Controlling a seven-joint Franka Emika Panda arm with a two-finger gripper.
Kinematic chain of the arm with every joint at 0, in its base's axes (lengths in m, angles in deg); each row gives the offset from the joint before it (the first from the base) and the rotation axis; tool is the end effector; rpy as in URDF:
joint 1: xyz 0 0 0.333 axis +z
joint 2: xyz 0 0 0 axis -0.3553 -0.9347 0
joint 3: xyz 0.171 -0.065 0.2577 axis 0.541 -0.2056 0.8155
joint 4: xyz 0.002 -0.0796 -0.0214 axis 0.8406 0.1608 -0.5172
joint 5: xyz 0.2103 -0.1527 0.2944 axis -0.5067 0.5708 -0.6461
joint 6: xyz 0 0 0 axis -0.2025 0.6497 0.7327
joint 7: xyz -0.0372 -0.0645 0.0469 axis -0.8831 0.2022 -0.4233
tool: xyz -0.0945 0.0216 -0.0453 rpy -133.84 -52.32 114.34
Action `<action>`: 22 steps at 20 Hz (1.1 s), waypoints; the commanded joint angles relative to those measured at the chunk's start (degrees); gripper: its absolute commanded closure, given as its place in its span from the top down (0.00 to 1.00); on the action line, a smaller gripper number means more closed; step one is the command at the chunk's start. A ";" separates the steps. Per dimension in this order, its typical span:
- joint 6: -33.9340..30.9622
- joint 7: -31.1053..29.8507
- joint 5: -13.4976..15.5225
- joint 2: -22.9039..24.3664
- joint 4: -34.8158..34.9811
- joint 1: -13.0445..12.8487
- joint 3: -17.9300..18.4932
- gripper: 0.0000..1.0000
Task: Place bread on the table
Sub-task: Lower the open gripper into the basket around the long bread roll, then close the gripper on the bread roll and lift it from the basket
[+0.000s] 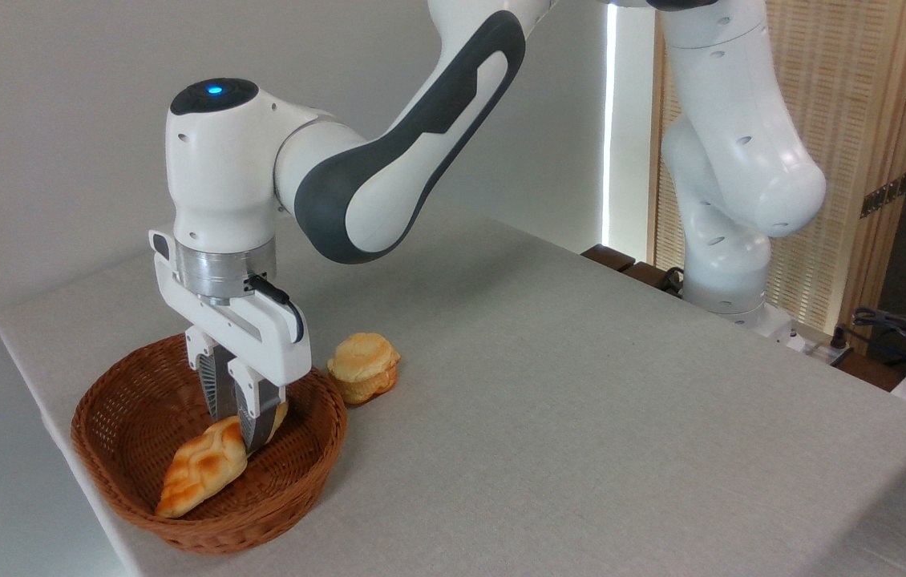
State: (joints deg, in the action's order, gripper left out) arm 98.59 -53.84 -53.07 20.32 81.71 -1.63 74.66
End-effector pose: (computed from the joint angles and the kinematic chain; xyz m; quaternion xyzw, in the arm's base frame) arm 0.6286 -0.1358 0.4123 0.9476 -0.2975 0.1121 0.0322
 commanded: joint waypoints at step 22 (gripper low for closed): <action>-28.37 2.73 0.20 23.21 9.32 0.03 0.09 0.63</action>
State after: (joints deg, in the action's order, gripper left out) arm 74.52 -52.24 -53.08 38.66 85.44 -1.56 74.56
